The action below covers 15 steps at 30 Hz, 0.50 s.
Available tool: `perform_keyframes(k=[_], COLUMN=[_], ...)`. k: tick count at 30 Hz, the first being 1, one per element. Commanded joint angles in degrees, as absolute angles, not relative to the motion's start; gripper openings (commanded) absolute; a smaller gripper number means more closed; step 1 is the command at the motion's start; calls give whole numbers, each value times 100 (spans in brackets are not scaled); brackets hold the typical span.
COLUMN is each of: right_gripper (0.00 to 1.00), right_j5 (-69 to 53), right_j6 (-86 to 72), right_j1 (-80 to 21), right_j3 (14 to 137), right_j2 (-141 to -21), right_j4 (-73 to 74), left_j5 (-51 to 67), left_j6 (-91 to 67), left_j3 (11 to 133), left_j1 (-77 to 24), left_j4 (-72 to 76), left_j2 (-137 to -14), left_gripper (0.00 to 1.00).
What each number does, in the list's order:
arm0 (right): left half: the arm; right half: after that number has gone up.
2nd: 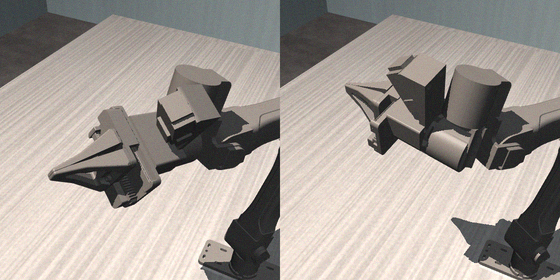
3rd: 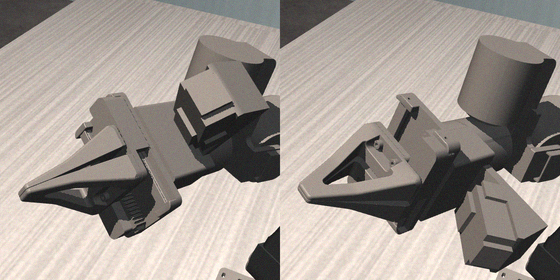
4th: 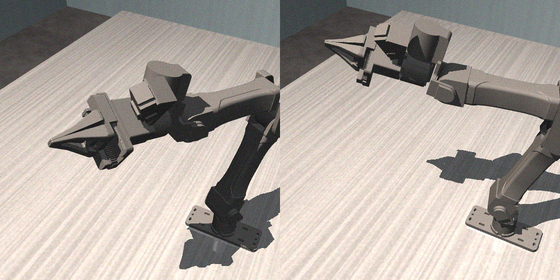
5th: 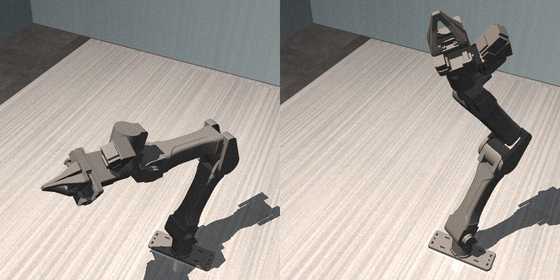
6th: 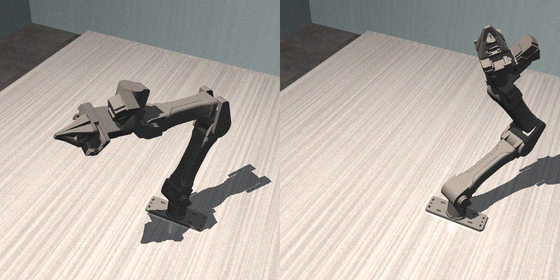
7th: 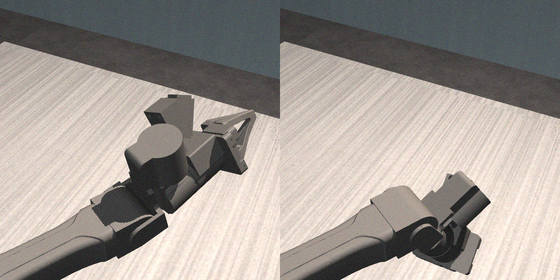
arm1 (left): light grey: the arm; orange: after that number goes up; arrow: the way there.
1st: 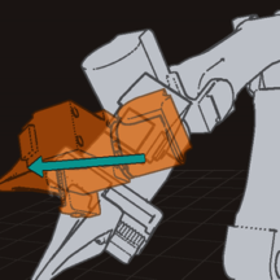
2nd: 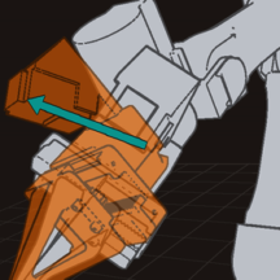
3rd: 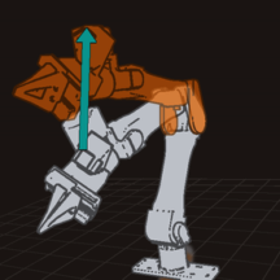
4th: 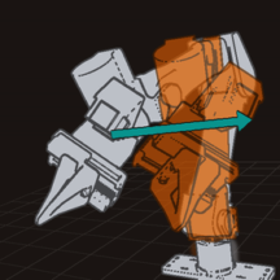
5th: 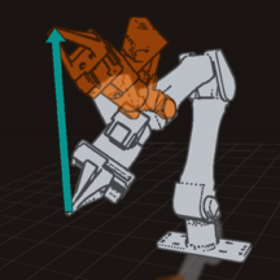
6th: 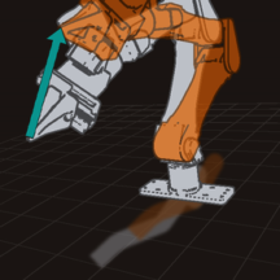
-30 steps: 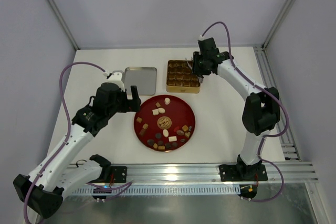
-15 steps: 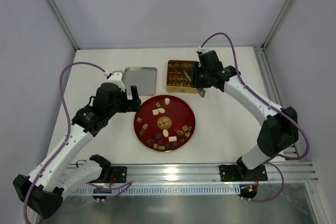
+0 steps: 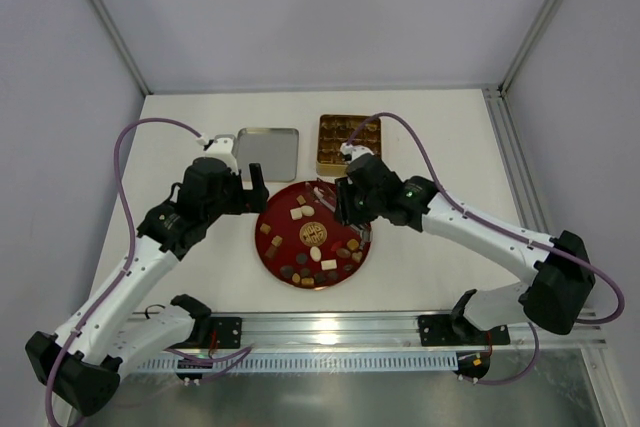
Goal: Pack the chocolate
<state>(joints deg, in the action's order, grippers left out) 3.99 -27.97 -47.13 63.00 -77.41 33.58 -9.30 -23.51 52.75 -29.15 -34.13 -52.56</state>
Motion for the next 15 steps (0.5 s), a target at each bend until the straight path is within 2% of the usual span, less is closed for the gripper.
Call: perform_keyframes(k=[1, 15], right_gripper=[42, 41], right_j5=[580, 704], right_j6=[-3138, -3155], right_j1=[-5000, -5168], right_j3=[6381, 6398], right_j2=[-7848, -8261], right_j4=[2944, 2830], left_j5=[-914, -897], left_j6=[-2329, -2329], left_j3=[5326, 5326], left_j1=[-2927, -2918], left_j4=[-3261, -3252], left_j2=[-5247, -5256], left_gripper=[100, 100])
